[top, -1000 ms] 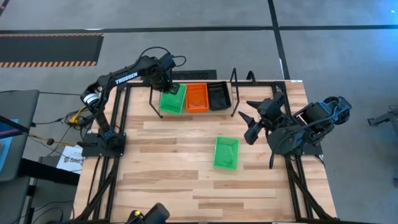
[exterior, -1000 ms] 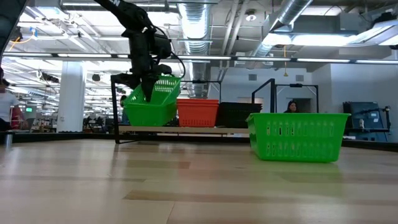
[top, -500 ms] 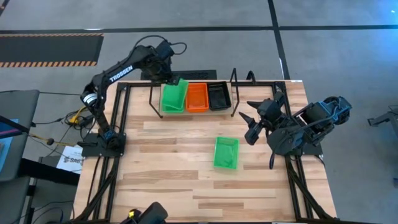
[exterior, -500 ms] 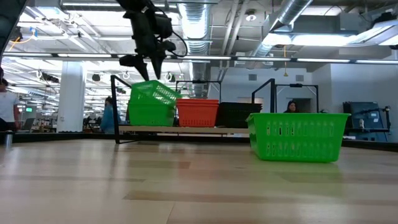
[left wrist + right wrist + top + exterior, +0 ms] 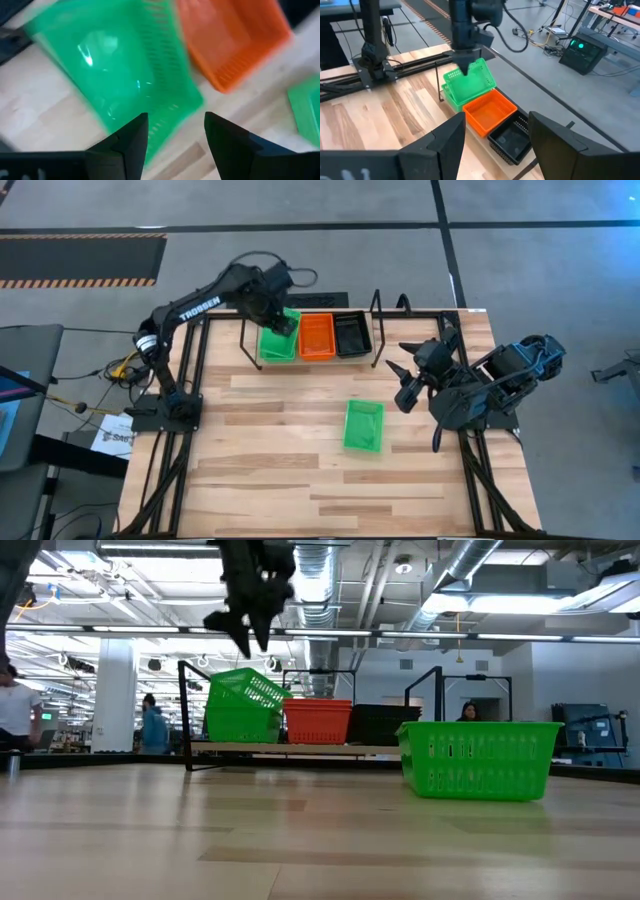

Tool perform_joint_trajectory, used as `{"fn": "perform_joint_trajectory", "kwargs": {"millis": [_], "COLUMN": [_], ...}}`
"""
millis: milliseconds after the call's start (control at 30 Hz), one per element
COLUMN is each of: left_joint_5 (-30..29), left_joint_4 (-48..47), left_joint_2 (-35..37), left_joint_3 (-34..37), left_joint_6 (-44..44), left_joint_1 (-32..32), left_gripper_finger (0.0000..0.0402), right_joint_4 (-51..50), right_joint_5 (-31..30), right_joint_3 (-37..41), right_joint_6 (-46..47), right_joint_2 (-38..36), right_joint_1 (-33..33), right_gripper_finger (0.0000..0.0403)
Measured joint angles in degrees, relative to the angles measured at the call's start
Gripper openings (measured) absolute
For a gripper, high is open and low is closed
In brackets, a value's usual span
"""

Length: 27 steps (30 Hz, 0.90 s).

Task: Stack baskets on shelf by color
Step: Stack the right green bin on top of the green bin on the shelf

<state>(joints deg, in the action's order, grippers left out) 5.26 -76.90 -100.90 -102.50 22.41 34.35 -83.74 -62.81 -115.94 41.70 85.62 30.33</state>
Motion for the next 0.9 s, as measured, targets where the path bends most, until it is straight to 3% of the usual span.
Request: {"fn": "perform_joint_trajectory", "kwargs": {"millis": [100, 200, 400, 567, 700, 900], "left_joint_5": [-4.2, -13.0, -32.4, -47.3, -54.9, -58.7], "left_joint_4": [1.0, 1.0, 0.4, -1.1, -5.8, -13.0], "left_joint_2": [2.0, 5.6, 16.2, 22.5, 23.9, 22.2], "left_joint_3": [0.0, 0.0, 0.0, 0.0, 0.0, 0.6], "left_joint_6": [-0.5, 2.2, 18.0, 31.4, 40.0, 50.3], "left_joint_1": [-6.9, -14.7, -32.3, -47.5, -57.2, -65.7], "left_gripper_finger": [0.0181, 0.0181, 0.0181, 0.0181, 0.0181, 0.0181], "right_joint_4": [-1.7, -3.9, -5.9, -3.9, 2.6, 16.4], "right_joint_5": [0.0, 0.8, 8.2, 8.9, 15.6, 36.8], "right_joint_3": [0.0, 0.0, 0.0, 0.0, -0.1, 0.0], "right_joint_6": [0.9, 2.3, 2.7, -4.4, -14.2, -27.8], "right_joint_2": [0.0, 0.0, 0.0, 0.7, 2.0, 8.0], "right_joint_1": [-0.2, -0.9, -5.8, -14.4, -23.4, -35.2], "right_gripper_finger": [0.0235, 0.0235, 0.0235, 0.0226, 0.0175, 0.0019]}}
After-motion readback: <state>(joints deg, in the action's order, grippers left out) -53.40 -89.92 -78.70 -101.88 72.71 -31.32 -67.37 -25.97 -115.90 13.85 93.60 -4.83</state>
